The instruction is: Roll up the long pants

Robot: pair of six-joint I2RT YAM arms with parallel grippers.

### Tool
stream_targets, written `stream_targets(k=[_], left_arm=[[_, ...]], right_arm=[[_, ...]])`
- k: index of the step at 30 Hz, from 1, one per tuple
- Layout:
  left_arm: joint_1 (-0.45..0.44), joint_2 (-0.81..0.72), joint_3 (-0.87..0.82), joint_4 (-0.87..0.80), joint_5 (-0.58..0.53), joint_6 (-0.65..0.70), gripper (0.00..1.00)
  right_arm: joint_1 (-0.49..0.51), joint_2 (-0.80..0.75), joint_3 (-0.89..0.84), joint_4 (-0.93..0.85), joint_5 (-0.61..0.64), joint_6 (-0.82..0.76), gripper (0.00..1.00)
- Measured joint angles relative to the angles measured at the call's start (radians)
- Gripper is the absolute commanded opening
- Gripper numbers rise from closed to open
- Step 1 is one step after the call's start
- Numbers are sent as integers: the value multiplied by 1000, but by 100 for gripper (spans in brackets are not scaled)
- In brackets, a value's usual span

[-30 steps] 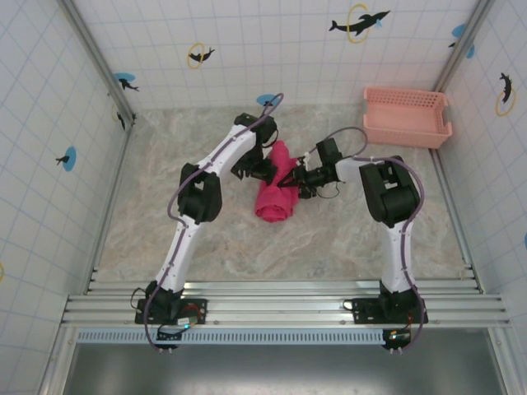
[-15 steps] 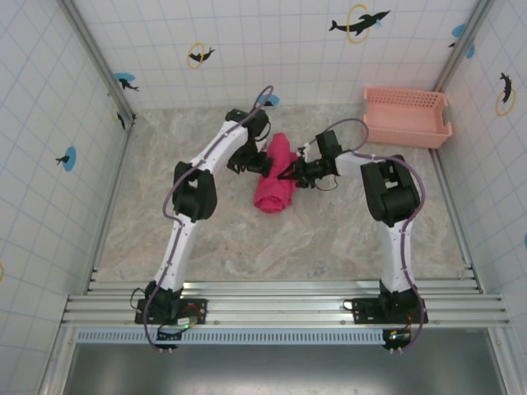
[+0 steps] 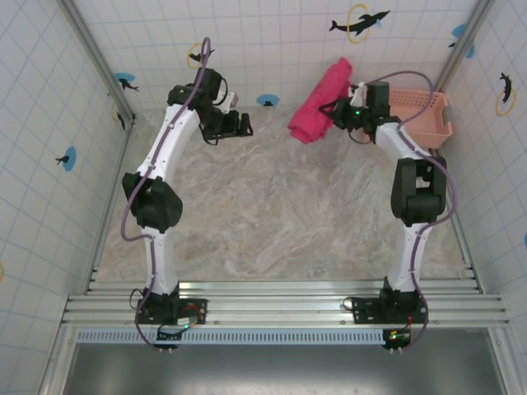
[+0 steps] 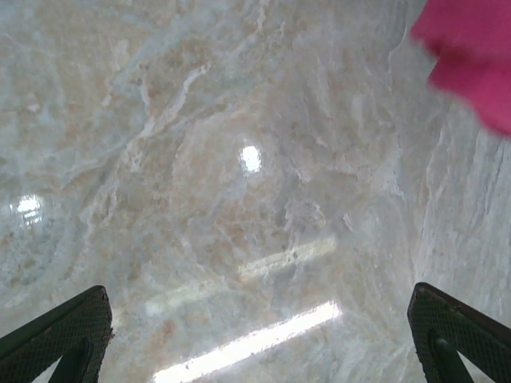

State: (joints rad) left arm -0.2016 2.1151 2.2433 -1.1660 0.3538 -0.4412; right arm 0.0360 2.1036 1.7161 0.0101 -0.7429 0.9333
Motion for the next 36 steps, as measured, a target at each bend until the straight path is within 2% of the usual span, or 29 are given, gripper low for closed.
stream_targets(k=[5,10,17,25,27,30,36], left_arm=[[14,-40,-209,26,0,22,97],[70,-61,-365,47,0,25,97],[124,-80,-373,24,-11,61,97],[143,-82,-373,-24,-23,78,98],[150,-82,-373,-33,-23,77,97],[156,-82,-373,-42,-24,78,97],[159,-82,-373,-66,-26,78,97]], right_arm=[[-103,-52,0,82,151,0,0],[-196,-61,-2,159,308,13,0],[-230,-35,-29,264,486,63,0],[-214,126,-42,360,626,166,0],[-205,164,-43,362,654,192,8],[-197,198,-29,332,686,238,28],[-183,186,47,131,769,298,45]])
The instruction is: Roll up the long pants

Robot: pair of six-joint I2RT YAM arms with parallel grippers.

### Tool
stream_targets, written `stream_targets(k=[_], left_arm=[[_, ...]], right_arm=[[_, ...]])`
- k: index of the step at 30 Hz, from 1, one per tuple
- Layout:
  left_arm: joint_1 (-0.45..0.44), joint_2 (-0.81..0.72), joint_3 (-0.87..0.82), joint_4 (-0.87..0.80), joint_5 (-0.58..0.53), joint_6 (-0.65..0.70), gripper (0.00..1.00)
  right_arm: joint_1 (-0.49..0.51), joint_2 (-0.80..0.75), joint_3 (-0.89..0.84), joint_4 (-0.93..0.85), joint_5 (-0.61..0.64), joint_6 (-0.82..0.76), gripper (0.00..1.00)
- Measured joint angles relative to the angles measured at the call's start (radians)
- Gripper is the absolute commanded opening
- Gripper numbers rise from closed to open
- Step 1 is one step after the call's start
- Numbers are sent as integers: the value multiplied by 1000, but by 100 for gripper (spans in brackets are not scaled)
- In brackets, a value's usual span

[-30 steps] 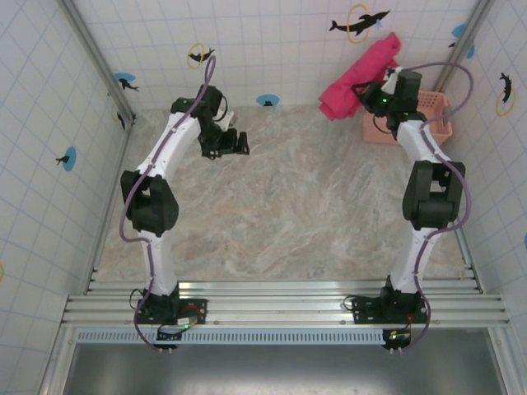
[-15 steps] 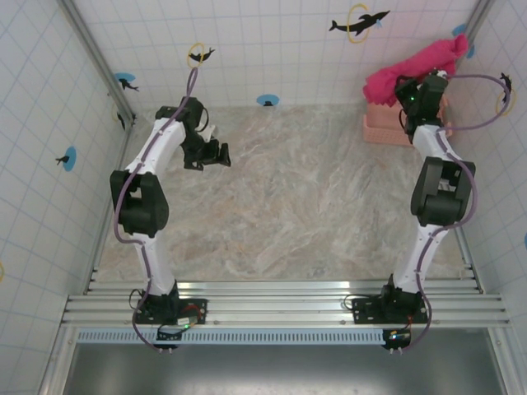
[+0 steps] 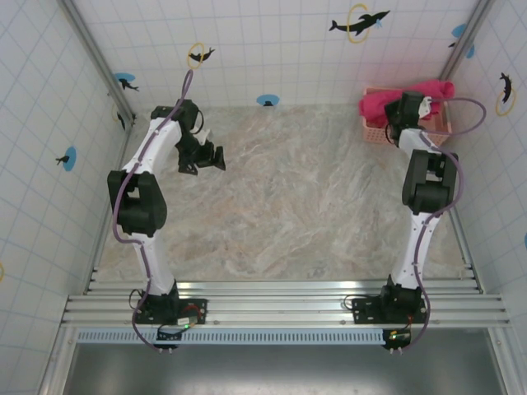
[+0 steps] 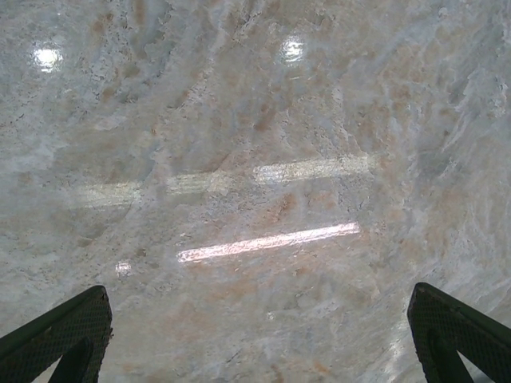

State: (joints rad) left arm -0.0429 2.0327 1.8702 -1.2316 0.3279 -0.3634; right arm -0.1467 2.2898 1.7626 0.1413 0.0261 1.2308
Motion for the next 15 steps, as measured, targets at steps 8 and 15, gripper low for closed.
stream_targets(k=[8,15], left_arm=[[10,4,0,-1,1,0,98],[11,4,-10,2,0,7,97]], right_arm=[[22,-56,127,-518,162,21,96],[18,-124,167,-670,193,6,96]])
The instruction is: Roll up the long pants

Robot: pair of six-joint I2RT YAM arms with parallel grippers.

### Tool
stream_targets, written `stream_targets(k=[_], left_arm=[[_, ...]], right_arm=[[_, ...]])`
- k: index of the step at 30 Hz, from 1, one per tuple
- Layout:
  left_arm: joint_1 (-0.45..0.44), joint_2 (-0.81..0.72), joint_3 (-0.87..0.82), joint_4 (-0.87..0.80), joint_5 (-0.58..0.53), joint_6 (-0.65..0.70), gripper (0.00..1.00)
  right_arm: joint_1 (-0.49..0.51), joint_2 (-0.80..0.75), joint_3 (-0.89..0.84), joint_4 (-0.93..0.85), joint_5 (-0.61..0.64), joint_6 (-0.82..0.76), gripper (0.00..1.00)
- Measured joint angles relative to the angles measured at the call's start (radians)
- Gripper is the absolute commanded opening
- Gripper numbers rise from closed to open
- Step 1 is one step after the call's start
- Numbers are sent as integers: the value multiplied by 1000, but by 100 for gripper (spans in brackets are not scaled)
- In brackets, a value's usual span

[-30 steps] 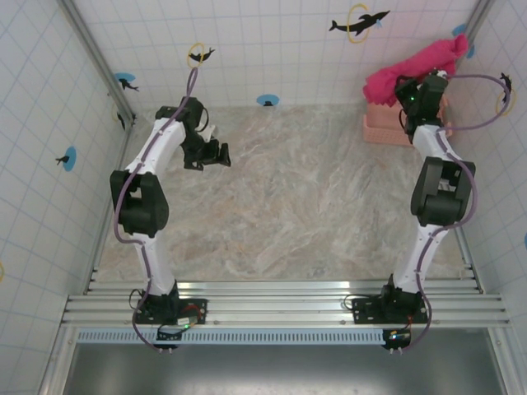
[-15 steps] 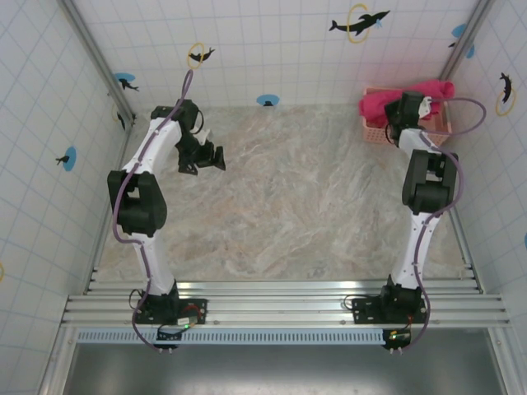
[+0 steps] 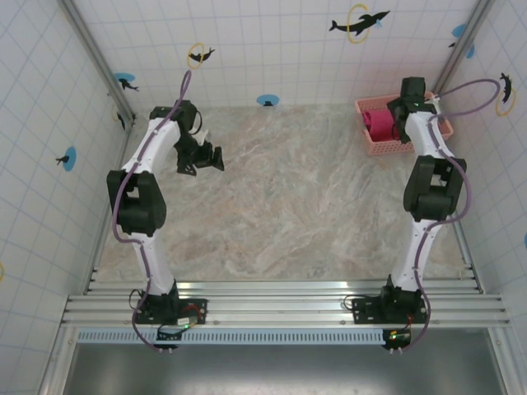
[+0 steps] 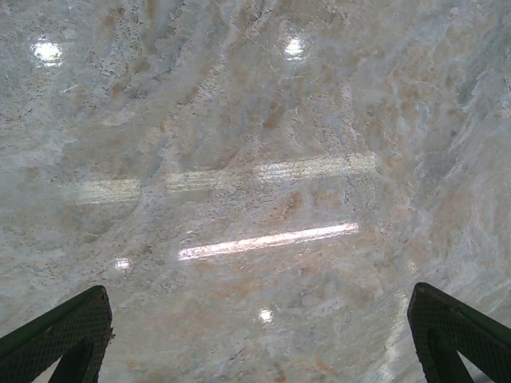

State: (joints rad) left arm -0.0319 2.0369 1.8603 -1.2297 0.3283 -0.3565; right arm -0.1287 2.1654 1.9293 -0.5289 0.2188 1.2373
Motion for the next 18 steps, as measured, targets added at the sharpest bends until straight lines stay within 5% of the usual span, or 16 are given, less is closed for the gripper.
stream_targets(k=[9,14,18], left_arm=[[40,-71,-205,165,-45,44,97],[90,-299,-422,401,-140,147,98],[97,-552,-774,701,-180,238,97]], right_arm=[[7,-259,-171,-19,50,-158,96],[25,-528,-376,40,9,-383,96],[69,-748,-624,112,-65,-581,96]])
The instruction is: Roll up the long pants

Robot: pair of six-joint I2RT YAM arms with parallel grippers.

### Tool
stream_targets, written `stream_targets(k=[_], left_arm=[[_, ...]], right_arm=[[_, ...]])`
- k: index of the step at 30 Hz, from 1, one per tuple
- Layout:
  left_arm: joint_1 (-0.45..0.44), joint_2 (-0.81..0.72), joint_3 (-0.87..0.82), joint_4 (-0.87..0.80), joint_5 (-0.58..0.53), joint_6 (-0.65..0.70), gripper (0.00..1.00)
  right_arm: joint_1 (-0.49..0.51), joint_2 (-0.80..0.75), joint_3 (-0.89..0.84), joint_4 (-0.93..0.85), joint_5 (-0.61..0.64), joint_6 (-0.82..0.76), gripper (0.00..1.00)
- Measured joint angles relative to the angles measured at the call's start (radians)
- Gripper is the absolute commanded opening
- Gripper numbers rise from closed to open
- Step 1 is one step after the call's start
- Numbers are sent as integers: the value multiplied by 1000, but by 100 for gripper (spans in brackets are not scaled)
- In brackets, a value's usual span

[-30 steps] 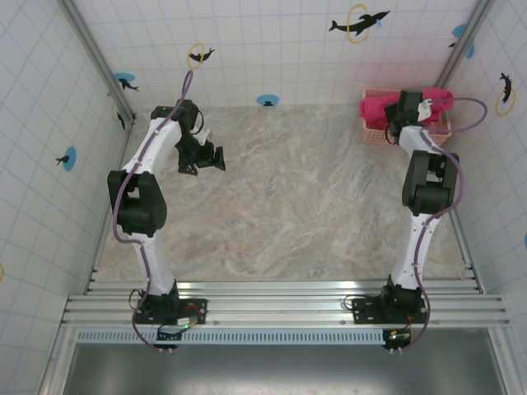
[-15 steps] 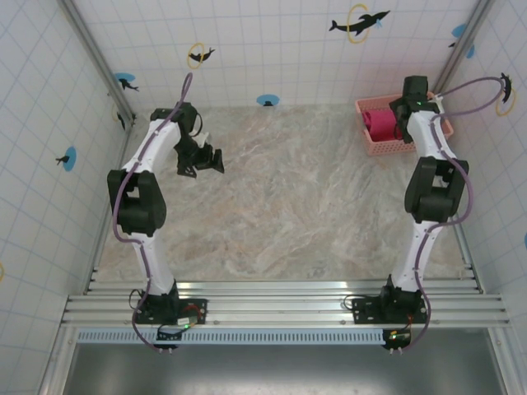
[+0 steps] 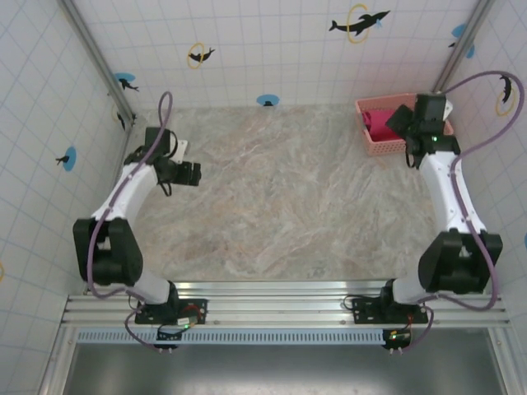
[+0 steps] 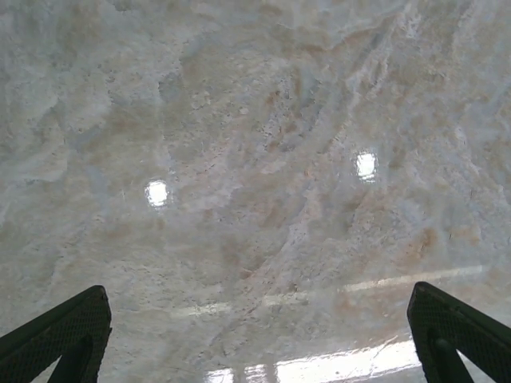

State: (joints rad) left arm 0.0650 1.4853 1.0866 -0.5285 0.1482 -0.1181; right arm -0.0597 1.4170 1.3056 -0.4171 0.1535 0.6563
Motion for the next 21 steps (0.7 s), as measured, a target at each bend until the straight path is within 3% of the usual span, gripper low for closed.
stream_targets(k=[3,7,14,17,21], left_arm=[[-4,-84,-256,270,11,50,97],[-6,-45,-472,571,22,92,97],[-48,10,-549,948,22,144,97],[-73,15,-638,1183,18,153,97],[-73,35,-694,1251,18,175,97]], right_arm=[[24,-119,-200,60,-46,-123,96],[47,-177,-411,130,-69,-253,96],[90,-201,-637,316,-92,-451,96],[86,-201,-691,445,-114,-481,96],[88,-185,-780,638,-138,-499,97]])
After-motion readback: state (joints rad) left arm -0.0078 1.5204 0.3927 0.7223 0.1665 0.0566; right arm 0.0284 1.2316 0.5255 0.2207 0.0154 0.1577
